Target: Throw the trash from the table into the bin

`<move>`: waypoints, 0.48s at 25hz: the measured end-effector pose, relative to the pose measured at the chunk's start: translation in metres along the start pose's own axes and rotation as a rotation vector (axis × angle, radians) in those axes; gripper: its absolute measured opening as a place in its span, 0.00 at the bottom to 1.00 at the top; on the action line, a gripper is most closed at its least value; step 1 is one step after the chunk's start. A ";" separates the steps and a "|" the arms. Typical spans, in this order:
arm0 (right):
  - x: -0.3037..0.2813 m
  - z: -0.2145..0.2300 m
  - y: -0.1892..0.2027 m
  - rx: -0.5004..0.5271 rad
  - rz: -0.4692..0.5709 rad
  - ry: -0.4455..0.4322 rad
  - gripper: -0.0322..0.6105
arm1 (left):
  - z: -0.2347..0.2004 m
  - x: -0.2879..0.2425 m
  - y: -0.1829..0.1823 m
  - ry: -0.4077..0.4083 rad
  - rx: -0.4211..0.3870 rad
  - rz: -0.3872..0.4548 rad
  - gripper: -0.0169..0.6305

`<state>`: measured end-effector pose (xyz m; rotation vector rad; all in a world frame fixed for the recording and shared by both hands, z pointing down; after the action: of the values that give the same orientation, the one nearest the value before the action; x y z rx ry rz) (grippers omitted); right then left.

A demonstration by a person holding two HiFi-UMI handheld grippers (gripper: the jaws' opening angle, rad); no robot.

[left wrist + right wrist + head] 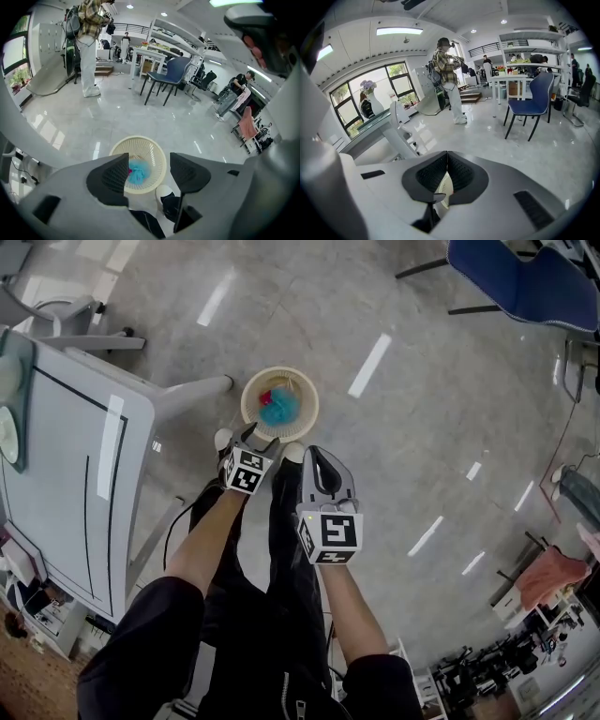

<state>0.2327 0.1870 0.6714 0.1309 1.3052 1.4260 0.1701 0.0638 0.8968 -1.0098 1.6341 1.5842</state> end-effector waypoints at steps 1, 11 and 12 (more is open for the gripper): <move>0.002 -0.003 -0.003 0.002 0.001 -0.003 0.06 | 0.000 0.008 -0.004 -0.003 0.003 0.013 0.44; 0.023 -0.043 -0.051 0.071 0.033 -0.047 0.06 | -0.017 0.093 -0.057 0.001 0.061 0.174 0.04; 0.026 -0.046 -0.055 0.081 0.032 -0.049 0.06 | -0.017 0.100 -0.062 0.004 0.069 0.182 0.04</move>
<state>0.2259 0.1640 0.5992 0.2401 1.3264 1.3891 0.1748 0.0386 0.7806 -0.8488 1.8141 1.6303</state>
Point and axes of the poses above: the fingertips, and each gripper's own axes: x backward along the fingers, z to its right, y out of its underside, the point moved 7 cm from there along x, backward along the fingers, and after that the axes turned 12 degrees about -y, right-handed, at the moved point
